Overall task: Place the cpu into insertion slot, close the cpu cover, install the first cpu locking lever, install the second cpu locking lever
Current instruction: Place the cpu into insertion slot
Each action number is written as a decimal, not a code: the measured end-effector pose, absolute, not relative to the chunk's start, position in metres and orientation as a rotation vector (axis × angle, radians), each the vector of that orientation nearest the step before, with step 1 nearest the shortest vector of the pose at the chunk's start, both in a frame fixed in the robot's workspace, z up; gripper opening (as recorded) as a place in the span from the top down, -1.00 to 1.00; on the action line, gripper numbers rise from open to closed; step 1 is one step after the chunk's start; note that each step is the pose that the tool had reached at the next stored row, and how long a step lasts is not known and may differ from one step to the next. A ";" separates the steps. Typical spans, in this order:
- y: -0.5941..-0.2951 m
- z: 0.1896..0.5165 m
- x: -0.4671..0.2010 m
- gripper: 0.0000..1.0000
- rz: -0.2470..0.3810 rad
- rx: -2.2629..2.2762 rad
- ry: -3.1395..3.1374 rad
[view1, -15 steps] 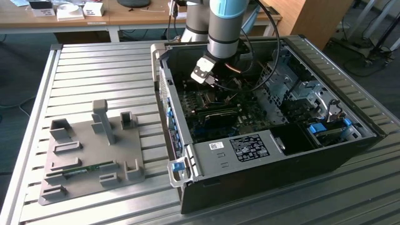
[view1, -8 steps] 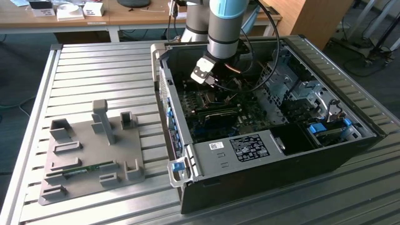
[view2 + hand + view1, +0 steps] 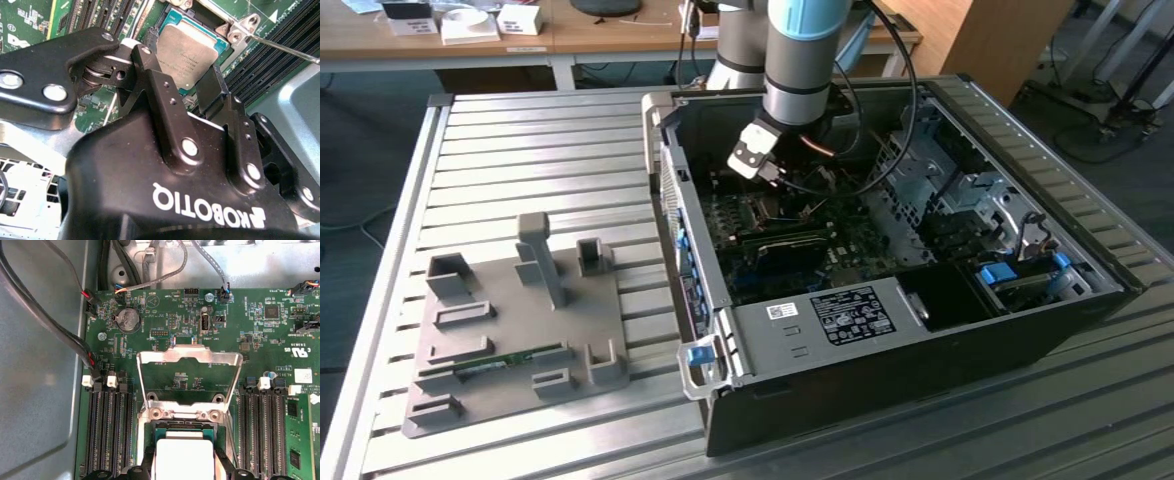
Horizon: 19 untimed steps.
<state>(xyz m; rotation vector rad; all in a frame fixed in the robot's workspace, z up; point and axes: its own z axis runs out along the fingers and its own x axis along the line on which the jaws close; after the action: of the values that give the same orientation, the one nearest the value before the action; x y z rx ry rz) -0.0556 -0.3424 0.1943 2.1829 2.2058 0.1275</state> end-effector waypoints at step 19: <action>-0.342 0.194 -0.054 -0.08 0.127 2.198 2.190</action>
<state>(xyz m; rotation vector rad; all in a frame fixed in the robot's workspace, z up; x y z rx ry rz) -0.0545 -0.3424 0.1939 2.1977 2.1904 0.1270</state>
